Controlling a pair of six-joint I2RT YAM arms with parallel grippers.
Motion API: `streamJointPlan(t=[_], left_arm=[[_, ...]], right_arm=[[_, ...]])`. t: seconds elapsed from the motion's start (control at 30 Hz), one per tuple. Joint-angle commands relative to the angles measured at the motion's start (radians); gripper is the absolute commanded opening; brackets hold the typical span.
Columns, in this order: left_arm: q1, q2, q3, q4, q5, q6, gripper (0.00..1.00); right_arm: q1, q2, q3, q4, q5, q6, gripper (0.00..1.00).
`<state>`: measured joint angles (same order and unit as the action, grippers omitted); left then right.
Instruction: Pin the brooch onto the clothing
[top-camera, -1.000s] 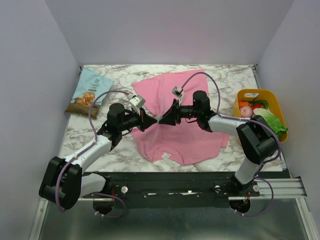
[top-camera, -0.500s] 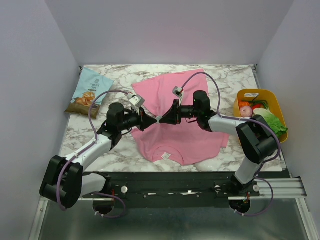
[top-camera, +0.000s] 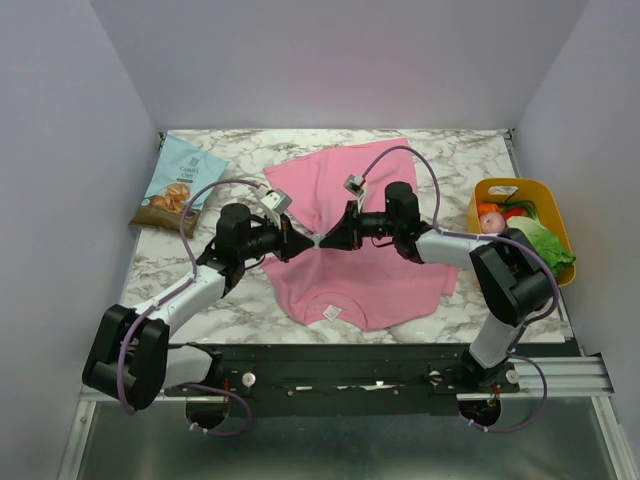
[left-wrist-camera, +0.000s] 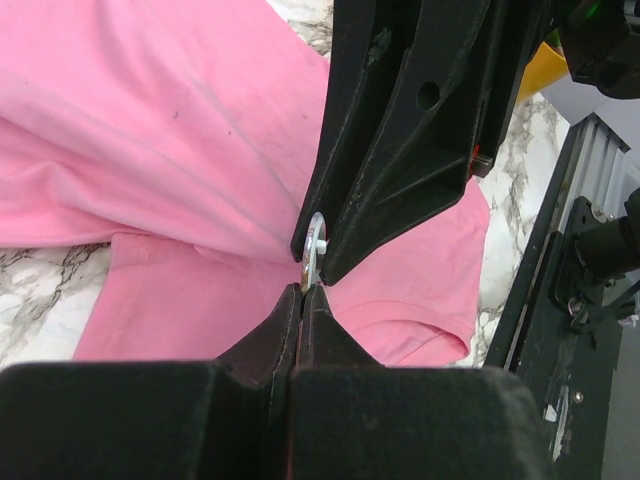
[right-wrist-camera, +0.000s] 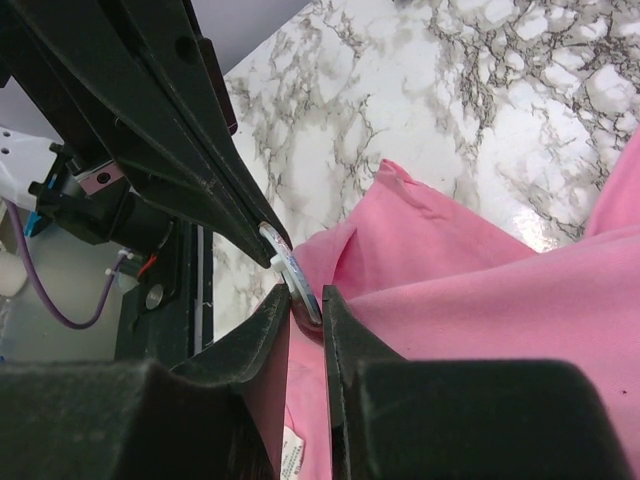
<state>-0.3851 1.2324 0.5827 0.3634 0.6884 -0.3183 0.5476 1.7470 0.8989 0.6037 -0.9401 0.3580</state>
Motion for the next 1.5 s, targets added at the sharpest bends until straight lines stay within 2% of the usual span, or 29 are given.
streamJointPlan(t=[0.0,0.5,0.63,0.83,1.47], left_arm=[[-0.006,0.027,0.048,-0.012,0.042,0.015,0.0],[-0.02,0.068,0.117,-0.064,0.051,0.042,0.0],[-0.028,0.078,0.12,-0.066,0.051,0.042,0.0],[-0.043,0.09,0.131,-0.072,0.049,0.047,0.0],[-0.072,0.145,0.193,-0.145,0.011,0.074,0.0]], right_arm=[[0.029,0.02,0.051,0.001,-0.031,-0.013,0.24],[0.043,0.054,0.103,-0.093,0.018,-0.036,0.22],[0.043,0.054,0.106,-0.114,0.059,-0.04,0.17],[0.043,0.068,0.12,-0.128,0.072,-0.036,0.15],[0.046,0.066,0.127,-0.151,0.073,-0.053,0.18]])
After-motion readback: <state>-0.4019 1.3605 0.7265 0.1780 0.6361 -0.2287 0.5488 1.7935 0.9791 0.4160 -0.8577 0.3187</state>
